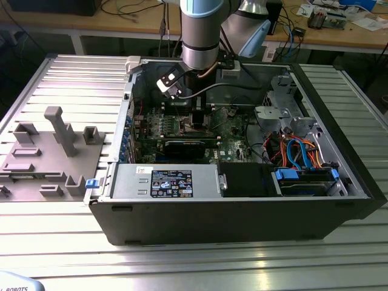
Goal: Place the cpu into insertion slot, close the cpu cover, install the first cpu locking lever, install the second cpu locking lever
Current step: 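Place the cpu into insertion slot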
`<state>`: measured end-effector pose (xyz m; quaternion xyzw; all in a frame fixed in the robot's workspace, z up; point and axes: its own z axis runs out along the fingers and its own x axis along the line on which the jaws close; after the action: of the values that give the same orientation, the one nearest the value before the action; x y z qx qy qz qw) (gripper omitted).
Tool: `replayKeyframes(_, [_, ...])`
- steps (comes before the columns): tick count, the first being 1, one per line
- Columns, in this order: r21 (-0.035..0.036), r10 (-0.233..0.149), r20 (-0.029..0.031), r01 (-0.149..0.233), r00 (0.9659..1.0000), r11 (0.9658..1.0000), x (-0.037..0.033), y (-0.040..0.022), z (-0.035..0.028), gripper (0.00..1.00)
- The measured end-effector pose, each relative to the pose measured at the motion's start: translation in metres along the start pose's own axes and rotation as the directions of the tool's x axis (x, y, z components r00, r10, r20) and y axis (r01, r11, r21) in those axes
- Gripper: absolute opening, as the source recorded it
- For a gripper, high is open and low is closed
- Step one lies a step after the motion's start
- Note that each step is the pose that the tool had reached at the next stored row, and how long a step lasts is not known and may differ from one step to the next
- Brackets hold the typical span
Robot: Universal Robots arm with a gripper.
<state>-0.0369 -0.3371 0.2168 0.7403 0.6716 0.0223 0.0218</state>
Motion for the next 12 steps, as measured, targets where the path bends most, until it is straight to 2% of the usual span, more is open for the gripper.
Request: replayKeyframes(12, [0.0, 0.0, 0.0001, 0.0, 1.0, 1.0, 0.0, -0.0002, 0.0025, 0.55])
